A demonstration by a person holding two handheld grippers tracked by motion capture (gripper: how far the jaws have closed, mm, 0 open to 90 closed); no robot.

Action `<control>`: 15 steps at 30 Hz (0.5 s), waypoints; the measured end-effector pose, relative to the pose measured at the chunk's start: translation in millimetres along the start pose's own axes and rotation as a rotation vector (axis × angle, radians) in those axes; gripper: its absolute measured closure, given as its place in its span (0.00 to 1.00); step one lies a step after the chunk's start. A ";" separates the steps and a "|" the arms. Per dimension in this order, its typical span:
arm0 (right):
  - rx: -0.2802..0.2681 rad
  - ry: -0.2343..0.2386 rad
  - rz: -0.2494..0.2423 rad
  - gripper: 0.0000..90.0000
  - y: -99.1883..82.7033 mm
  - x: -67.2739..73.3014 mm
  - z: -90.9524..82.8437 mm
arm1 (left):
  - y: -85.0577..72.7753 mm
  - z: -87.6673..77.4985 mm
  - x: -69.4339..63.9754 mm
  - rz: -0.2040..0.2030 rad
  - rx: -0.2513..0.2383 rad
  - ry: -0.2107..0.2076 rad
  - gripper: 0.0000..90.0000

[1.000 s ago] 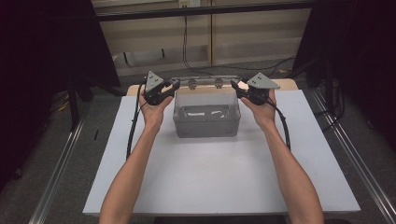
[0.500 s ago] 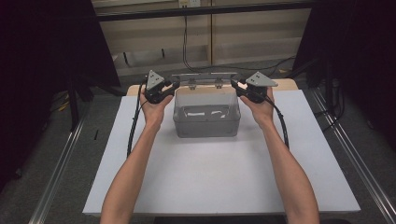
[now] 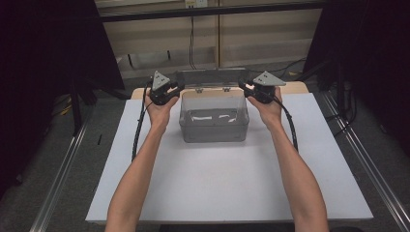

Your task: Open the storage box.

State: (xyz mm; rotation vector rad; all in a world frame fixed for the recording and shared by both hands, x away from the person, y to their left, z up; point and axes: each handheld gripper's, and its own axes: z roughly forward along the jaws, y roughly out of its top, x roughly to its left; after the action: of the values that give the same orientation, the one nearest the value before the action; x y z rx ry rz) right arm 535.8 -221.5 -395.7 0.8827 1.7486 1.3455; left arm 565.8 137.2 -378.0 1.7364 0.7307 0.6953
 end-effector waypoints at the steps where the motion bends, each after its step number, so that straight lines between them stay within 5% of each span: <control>1: -0.002 0.000 0.008 0.78 -0.4 -0.5 0.4 | 0.5 0.2 0.4 0.002 0.004 -0.002 0.78; 15: 0.005 0.002 0.049 0.80 1.3 -6.2 7.7 | -10.3 10.8 7.3 -0.007 0.042 0.016 0.75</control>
State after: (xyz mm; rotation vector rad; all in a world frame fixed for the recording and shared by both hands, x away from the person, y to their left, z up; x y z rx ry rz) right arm 545.6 -223.1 -394.8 0.9332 1.7430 1.3741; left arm 577.2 138.6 -389.9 1.7676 0.7665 0.6944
